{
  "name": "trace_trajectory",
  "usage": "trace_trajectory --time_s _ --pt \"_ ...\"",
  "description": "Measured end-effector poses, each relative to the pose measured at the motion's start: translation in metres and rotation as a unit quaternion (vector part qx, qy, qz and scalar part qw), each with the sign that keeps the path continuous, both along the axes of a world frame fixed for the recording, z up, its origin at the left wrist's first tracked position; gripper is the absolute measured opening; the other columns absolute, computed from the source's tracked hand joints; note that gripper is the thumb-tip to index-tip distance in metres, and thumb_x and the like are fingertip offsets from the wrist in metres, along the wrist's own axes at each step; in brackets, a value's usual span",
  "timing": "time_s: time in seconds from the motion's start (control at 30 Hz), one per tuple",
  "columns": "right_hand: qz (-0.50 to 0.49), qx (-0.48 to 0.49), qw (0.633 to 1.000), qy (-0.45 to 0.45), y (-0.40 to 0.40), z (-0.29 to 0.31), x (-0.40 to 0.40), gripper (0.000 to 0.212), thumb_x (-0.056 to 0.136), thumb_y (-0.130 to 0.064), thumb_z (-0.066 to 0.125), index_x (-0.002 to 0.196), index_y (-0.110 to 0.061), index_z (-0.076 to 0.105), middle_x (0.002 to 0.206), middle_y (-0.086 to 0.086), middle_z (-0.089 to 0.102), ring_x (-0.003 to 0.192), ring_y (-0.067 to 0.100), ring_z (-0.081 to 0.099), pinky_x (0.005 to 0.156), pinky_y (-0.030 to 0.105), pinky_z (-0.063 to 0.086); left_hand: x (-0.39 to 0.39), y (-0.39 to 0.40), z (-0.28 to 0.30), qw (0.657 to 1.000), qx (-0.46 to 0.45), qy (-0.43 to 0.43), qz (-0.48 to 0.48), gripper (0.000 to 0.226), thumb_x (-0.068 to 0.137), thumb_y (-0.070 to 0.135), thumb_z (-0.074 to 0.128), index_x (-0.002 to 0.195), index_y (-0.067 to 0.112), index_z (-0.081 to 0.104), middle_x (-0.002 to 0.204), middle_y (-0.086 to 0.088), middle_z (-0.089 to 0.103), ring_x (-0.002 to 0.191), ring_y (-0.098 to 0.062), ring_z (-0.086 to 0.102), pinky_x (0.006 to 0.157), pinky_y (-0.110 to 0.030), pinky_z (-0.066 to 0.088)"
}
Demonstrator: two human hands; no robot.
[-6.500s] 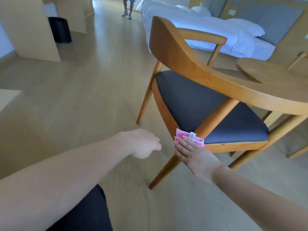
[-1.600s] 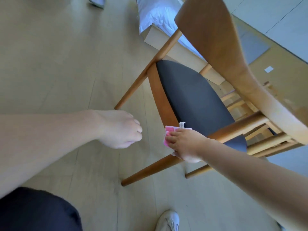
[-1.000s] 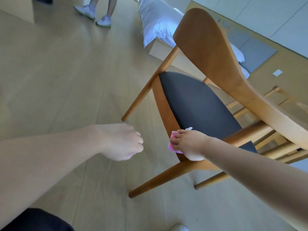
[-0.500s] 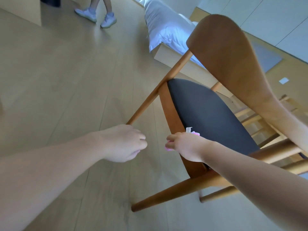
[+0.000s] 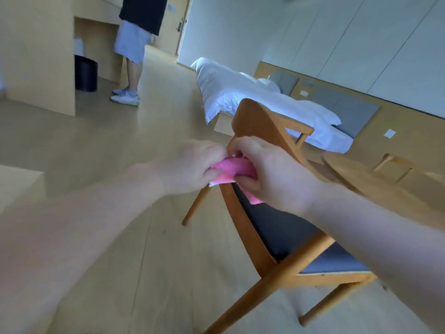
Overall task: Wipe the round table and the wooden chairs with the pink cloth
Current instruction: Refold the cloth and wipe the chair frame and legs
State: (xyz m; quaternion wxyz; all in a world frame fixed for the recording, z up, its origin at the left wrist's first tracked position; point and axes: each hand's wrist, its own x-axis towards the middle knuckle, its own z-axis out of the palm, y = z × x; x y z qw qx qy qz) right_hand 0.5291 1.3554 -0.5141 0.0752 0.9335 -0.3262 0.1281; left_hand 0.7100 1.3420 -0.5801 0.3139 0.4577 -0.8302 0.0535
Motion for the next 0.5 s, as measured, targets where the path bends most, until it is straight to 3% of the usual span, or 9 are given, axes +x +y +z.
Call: trace_trajectory --time_s 0.13,0.2,0.3,0.4,0.43,0.5 --pt "-0.015 -0.045 0.998 -0.033 -0.019 0.062 0.027 0.034 0.076 -0.019 0.059 0.110 -0.015 0.054 0.081 0.004 0.068 0.072 0.019 0.060 0.064 0.033 0.047 0.027 -0.013 0.058 0.994 -0.097 0.055 0.012 0.044 0.080 0.030 0.039 0.110 0.006 0.060 0.094 -0.012 0.062 0.086 -0.032 0.056 0.065 -0.037 0.038" --pt "-0.025 -0.063 0.998 -0.018 -0.037 0.089 0.045 0.037 0.076 -0.031 0.058 0.112 -0.022 0.056 0.089 0.000 0.067 0.077 0.017 0.062 0.066 0.032 0.052 0.043 -0.024 0.078 0.989 -0.137 0.045 0.037 0.041 0.082 0.032 0.040 0.107 0.005 0.059 0.084 -0.006 0.056 0.079 -0.029 0.052 0.060 -0.034 0.032" --pt "-0.011 -0.052 0.998 -0.031 -0.071 0.117 0.074 0.032 0.076 -0.025 0.065 0.108 -0.023 0.062 0.095 -0.002 0.065 0.077 0.012 0.060 0.061 0.022 0.048 0.062 -0.049 0.099 0.982 -0.167 0.068 0.063 0.035 0.087 0.033 0.039 0.101 0.004 0.055 0.080 -0.002 0.051 0.073 -0.022 0.046 0.057 -0.031 0.024" --pt "0.002 -0.032 0.999 -0.040 -0.116 0.129 0.093 0.031 0.071 -0.019 0.063 0.102 -0.023 0.064 0.090 0.007 0.070 0.073 0.023 0.067 0.056 0.036 0.056 0.077 -0.090 0.107 0.974 -0.188 0.086 0.091 0.029 0.090 0.035 0.039 0.090 0.007 0.048 0.076 -0.006 0.051 0.069 -0.025 0.046 0.054 -0.034 0.026" --pt "0.008 -0.030 0.998 -0.046 -0.131 0.132 0.095 0.030 0.072 -0.019 0.062 0.102 -0.022 0.064 0.091 0.007 0.070 0.073 0.022 0.066 0.056 0.034 0.056 0.081 -0.104 0.107 0.973 -0.184 0.099 0.102 0.032 0.091 0.035 0.039 0.091 0.005 0.049 0.075 -0.008 0.053 0.069 -0.025 0.048 0.055 -0.036 0.031" --pt "0.018 -0.036 0.998 -0.050 -0.160 0.143 0.097 0.030 0.075 -0.019 0.060 0.104 -0.021 0.066 0.090 -0.003 0.064 0.069 0.006 0.057 0.055 0.020 0.047 0.087 -0.131 0.109 0.972 -0.162 0.130 0.108 0.027 0.094 0.033 0.042 0.090 0.007 0.049 0.071 -0.004 0.052 0.068 -0.021 0.048 0.057 -0.033 0.035"
